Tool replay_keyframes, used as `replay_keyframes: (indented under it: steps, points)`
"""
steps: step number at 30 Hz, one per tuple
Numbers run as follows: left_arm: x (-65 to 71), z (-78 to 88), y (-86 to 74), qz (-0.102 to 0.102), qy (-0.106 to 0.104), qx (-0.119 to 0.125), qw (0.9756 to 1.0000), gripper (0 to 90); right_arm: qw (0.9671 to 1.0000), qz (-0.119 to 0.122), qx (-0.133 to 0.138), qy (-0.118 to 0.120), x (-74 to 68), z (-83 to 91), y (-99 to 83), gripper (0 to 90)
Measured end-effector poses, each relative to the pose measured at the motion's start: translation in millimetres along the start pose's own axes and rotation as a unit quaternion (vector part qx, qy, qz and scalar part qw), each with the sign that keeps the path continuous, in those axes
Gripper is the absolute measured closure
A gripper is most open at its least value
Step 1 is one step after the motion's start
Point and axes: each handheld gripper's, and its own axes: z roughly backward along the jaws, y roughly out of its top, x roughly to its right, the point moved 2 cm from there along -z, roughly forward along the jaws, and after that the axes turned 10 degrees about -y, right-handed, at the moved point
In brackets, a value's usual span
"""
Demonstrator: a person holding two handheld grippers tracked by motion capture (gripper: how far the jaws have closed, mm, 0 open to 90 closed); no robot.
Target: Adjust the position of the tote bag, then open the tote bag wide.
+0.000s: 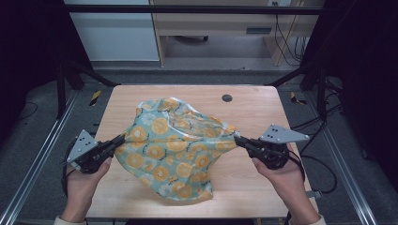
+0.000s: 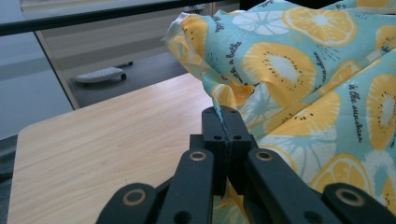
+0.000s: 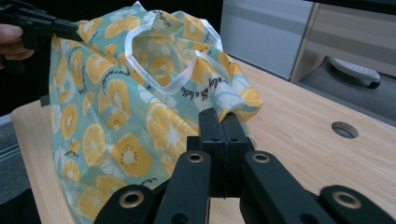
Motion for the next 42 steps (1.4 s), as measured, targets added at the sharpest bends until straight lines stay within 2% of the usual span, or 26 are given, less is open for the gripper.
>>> replay_keyframes:
  steps: [7,13,16,20,25,29,34,42]
  points:
    - [6.9,8.9,-5.1,-0.006,-0.008,0.001,0.9999,90.0,1.0,-0.005,-0.004,0.0,-1.5,-0.1,-4.1,90.0]
    - [13.9,16.0,-18.4,-0.007,-0.018,-0.009,0.9998,90.0,0.9998,-0.005,-0.009,0.016,-4.0,-0.5,-16.4,90.0]
    - [18.2,17.8,-25.4,-0.013,-0.016,-0.019,0.9996,90.0,0.9995,-0.011,-0.017,0.022,-5.0,-4.2,-27.0,90.0]
    - [20.0,20.8,-30.2,-0.013,-0.014,-0.015,0.9997,90.0,0.9993,-0.019,-0.021,0.026,-7.2,-5.8,-35.2,90.0]
    - [23.7,25.9,-32.1,-0.013,-0.013,-0.007,0.9998,90.0,0.9992,-0.022,-0.014,0.03,-9.9,-1.7,-37.0,90.0]
    - [27.3,30.9,-34.9,-0.02,-0.001,0.002,0.9998,90.0,0.9991,-0.018,-0.01,0.036,-14.3,4.1,-36.4,90.0]
    - [28.0,32.3,-42.1,-0.016,-0.003,-0.003,0.9999,90.0,0.9988,-0.019,-0.01,0.043,-20.1,7.4,-41.4,90.0]
    - [28.8,28.5,-52.6,-0.025,-0.002,-0.029,0.9993,90.0,0.9981,-0.021,-0.014,0.057,-28.6,10.1,-58.3,90.0]
